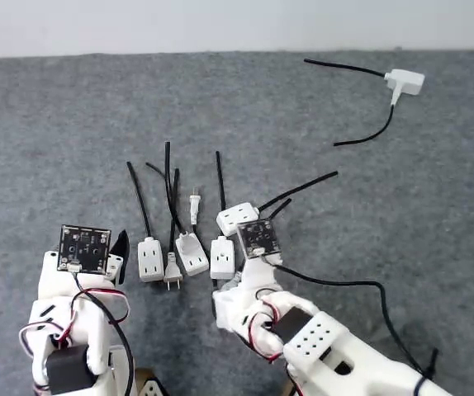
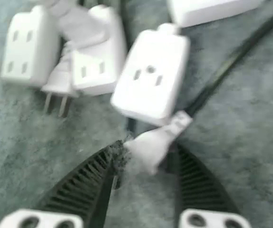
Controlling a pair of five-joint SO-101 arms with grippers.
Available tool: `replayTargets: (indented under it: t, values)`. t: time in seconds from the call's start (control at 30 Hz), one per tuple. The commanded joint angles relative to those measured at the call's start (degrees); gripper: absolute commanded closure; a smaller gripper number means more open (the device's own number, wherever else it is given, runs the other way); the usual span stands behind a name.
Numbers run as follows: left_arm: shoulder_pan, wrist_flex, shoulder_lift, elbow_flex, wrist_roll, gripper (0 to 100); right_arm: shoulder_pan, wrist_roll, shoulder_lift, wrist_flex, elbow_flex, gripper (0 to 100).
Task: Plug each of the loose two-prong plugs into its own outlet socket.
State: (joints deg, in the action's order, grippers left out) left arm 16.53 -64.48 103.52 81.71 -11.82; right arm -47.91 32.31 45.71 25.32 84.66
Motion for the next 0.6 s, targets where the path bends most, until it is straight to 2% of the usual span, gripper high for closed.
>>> replayTargets:
  t: [0.0, 0.2, 0.4, 0.57]
  values:
    - [0.26, 1.41, 0.70, -0.66, 0.79, 76, -0.75, -0.44, -0.22, 0.84, -0.70, 71.9]
    - [0.26, 0.70, 0.70, -0.66, 0.79, 76, -0.66, -0.53, -0.22, 2.59, -1.05, 77.5]
    - [0.26, 0.62, 0.70, -0.66, 0.79, 76, -0.13, -1.14, -0.22, 2.15, -1.23, 92.9]
    - [0.26, 0.62, 0.70, -0.66, 0.79, 76, -0.13, -3.69, -0.22, 1.19, -1.05, 95.0]
